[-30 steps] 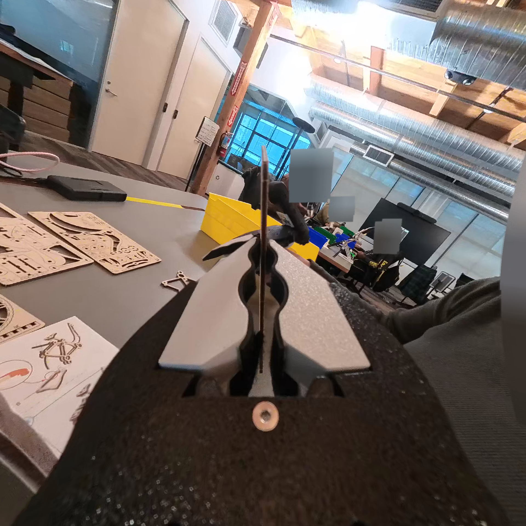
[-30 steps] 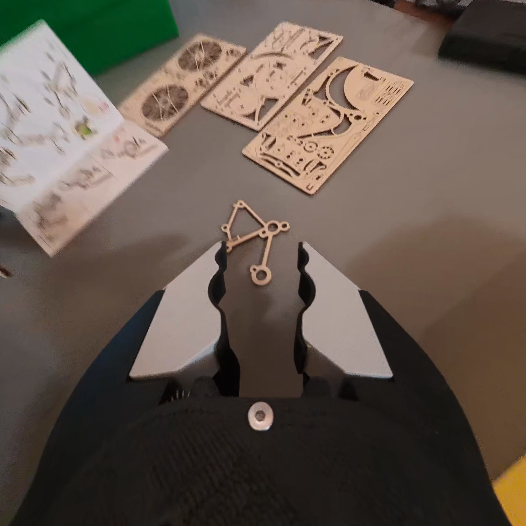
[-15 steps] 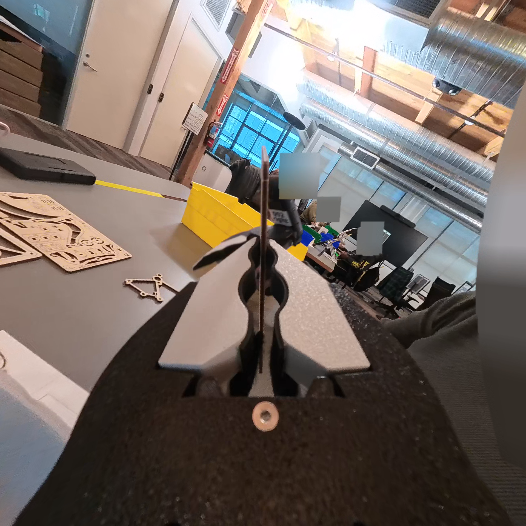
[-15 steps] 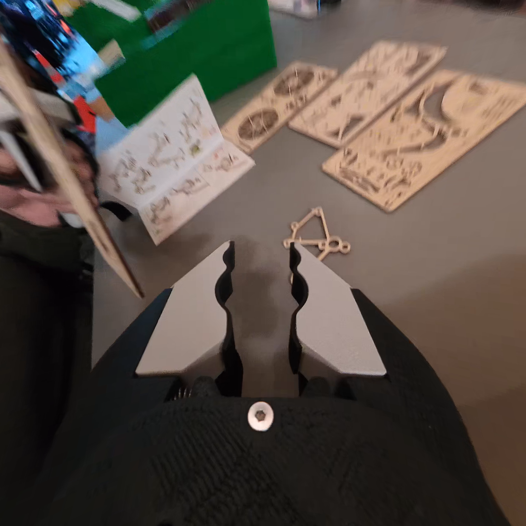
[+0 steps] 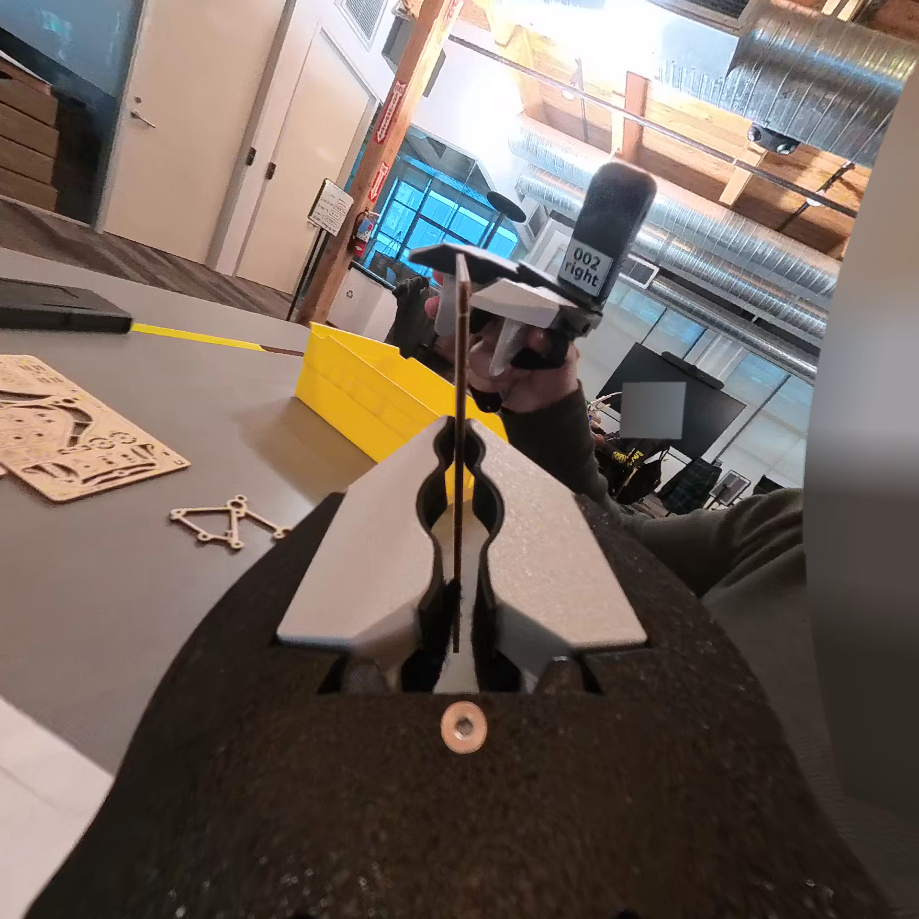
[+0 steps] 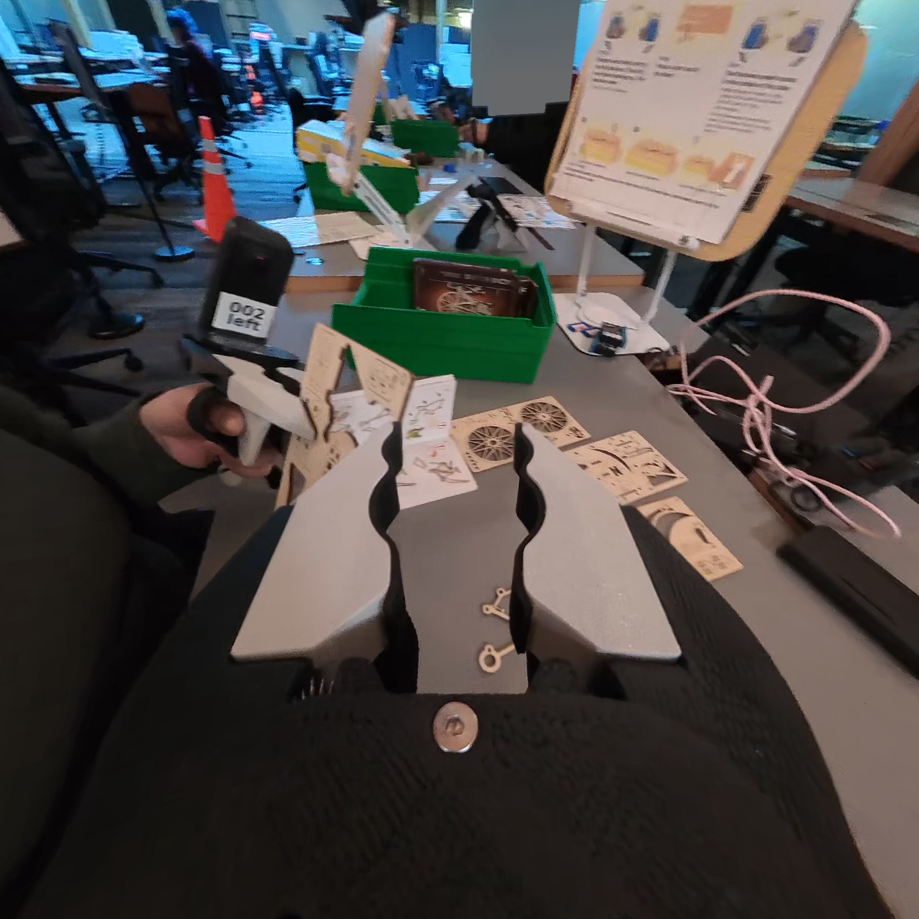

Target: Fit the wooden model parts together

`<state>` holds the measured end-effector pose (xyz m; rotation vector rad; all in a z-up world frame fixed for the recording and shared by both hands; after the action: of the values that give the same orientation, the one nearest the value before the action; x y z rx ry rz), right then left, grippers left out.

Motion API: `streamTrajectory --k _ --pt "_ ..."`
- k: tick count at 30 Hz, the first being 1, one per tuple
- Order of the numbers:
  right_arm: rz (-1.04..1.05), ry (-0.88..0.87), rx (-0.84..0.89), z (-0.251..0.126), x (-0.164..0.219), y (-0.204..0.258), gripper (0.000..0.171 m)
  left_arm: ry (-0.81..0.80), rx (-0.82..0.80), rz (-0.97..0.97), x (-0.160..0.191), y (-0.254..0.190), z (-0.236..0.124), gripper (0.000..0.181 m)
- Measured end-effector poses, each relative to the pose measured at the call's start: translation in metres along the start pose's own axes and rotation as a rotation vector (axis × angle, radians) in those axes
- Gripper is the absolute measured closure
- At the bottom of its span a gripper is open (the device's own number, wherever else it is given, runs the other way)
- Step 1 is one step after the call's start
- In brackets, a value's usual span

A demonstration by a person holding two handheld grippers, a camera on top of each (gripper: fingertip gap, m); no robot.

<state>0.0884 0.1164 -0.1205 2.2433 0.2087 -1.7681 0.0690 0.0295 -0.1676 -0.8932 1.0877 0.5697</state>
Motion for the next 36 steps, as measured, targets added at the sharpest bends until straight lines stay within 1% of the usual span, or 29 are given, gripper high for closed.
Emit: streamTrajectory --k 3,6,9,13,17,21,23,28,33,36 --pt "-0.064 0.004 -0.066 -0.007 -0.001 0.018 0.127 0.012 0.025 0.003 0.006 -0.013 0.013 0.181" --pt "-0.199 0.005 -0.018 -0.019 -0.005 0.024 0.127 0.026 0.037 0.015 0.015 -0.02 0.029 0.181" --pt "-0.237 -0.005 -0.051 -0.03 -0.009 0.038 0.129 0.026 0.053 -0.015 0.022 -0.022 0.041 0.181" --pt "-0.308 0.074 -0.022 -0.037 0.0 0.039 0.127 0.017 0.079 -0.069 0.028 -0.023 0.05 0.181" --pt "-0.277 0.09 -0.15 -0.047 0.005 0.053 0.121 0.012 0.093 -0.088 0.029 -0.024 0.051 0.181" --pt "-0.285 0.106 -0.066 -0.052 0.006 0.037 0.121 0.006 0.105 -0.105 0.029 -0.023 0.049 0.181" --pt "-0.288 0.11 -0.053 -0.052 0.006 0.035 0.122 0.005 0.116 -0.117 0.029 -0.023 0.049 0.181" --pt "-0.307 0.126 -0.01 -0.043 0.009 0.03 0.126 0.013 0.143 -0.138 0.031 -0.024 0.051 0.181" --pt "-0.285 0.137 -0.042 -0.035 0.01 0.043 0.127 0.038 0.154 -0.135 0.034 -0.025 0.055 0.181" --pt "-0.318 0.14 -0.006 -0.032 0.009 0.044 0.129 0.051 0.149 -0.121 0.035 -0.024 0.057 0.181"
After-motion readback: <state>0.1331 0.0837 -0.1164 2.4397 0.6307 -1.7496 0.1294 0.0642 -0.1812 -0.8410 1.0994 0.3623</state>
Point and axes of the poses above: each gripper's, where its closed fingertips meet, z out along the fingers, x out of its underside, y = z × x across the jaws, the point moved 1 cm from there along -z, back along the fingers, and after that the axes turned 11 degrees about z, right-handed, at the moved point
